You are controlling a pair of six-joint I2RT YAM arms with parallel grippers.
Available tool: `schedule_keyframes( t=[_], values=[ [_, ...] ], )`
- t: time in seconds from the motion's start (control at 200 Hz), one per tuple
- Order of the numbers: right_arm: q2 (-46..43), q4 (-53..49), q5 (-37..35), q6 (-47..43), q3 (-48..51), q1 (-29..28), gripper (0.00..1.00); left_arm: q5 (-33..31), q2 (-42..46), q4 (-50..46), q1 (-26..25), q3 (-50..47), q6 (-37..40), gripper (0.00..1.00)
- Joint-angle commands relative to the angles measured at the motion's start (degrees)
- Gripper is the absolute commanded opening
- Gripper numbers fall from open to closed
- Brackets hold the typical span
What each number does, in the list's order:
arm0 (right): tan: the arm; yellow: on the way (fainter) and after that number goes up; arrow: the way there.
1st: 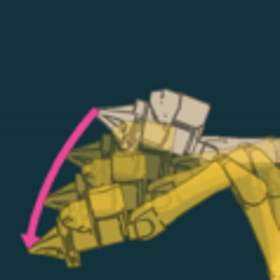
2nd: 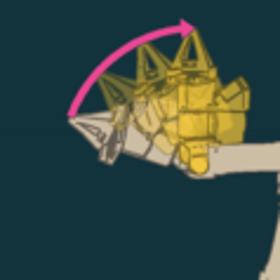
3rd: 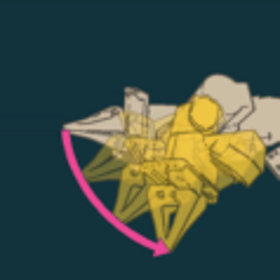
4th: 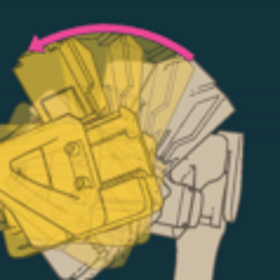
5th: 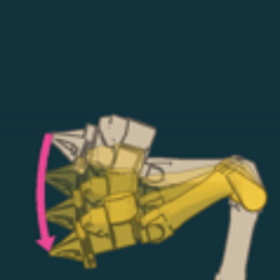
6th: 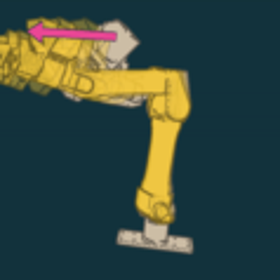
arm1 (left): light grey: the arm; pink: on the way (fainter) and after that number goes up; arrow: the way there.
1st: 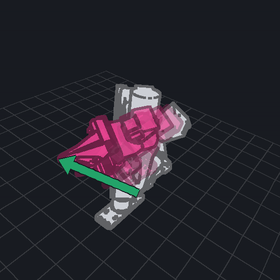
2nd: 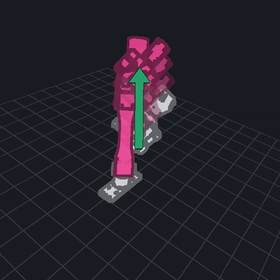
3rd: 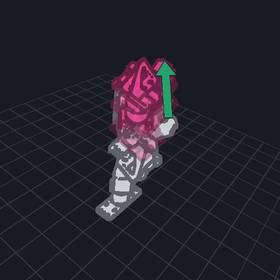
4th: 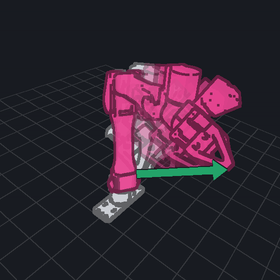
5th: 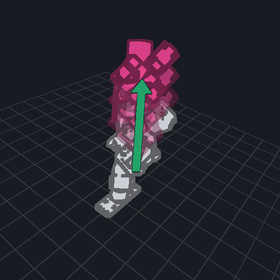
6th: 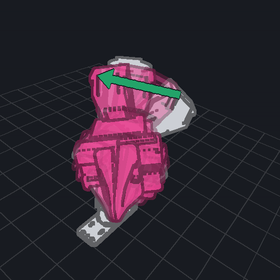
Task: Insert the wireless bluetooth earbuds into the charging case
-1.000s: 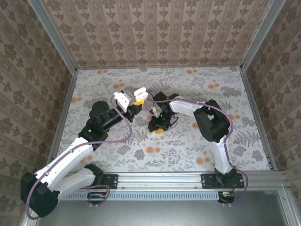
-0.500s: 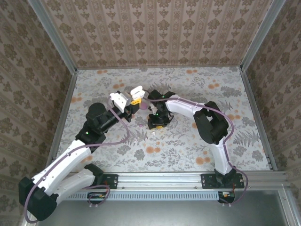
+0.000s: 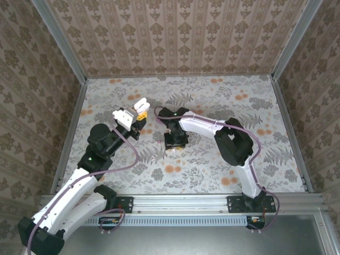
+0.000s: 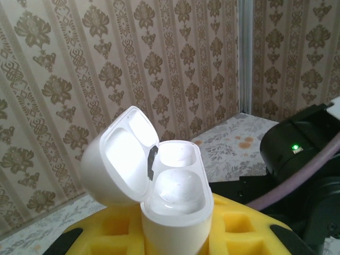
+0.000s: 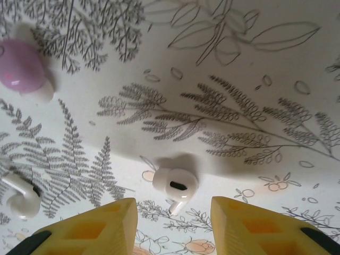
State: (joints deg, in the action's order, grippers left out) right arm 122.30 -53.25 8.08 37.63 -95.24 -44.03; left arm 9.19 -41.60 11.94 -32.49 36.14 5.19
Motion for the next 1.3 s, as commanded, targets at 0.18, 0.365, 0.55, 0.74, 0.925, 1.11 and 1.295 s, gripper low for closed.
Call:
schedule_keyframes(
  t=[0.18,0.365,0.55,0.74,0.925,1.11,1.295],
  values=[
    [4.8,-6.3,-2.6,1.5,-4.9,-0.8,0.43,2.7,1.3,1.7,1.5,-1.4,-0.6,0.22],
    [5.8,-7.1,-2.9,1.1,-6.0,-1.1,0.42,3.4,1.8,1.6,2.1,-1.7,-1.0,0.22],
    [6.5,-7.2,-2.9,0.6,-6.3,-1.1,0.41,4.0,1.3,2.1,2.3,-1.7,-1.5,0.22],
    [8.2,-8.2,-3.2,-1.4,-8.4,-1.6,0.41,4.6,0.7,2.1,2.4,-1.7,-1.9,0.22],
    [9.4,-9.6,-4.2,-3.9,-9.5,-1.9,0.38,4.3,0.6,2.2,2.4,-1.7,-2.5,0.22],
    [9.8,-9.4,-4.2,-4.4,-9.5,-2.0,0.35,4.3,0.2,2.1,2.4,-1.2,-2.6,0.22],
    [9.3,-9.1,-4.3,-4.6,-9.3,-1.9,0.31,5.1,-0.7,2.1,2.4,-0.8,-3.0,0.22]
  ],
)
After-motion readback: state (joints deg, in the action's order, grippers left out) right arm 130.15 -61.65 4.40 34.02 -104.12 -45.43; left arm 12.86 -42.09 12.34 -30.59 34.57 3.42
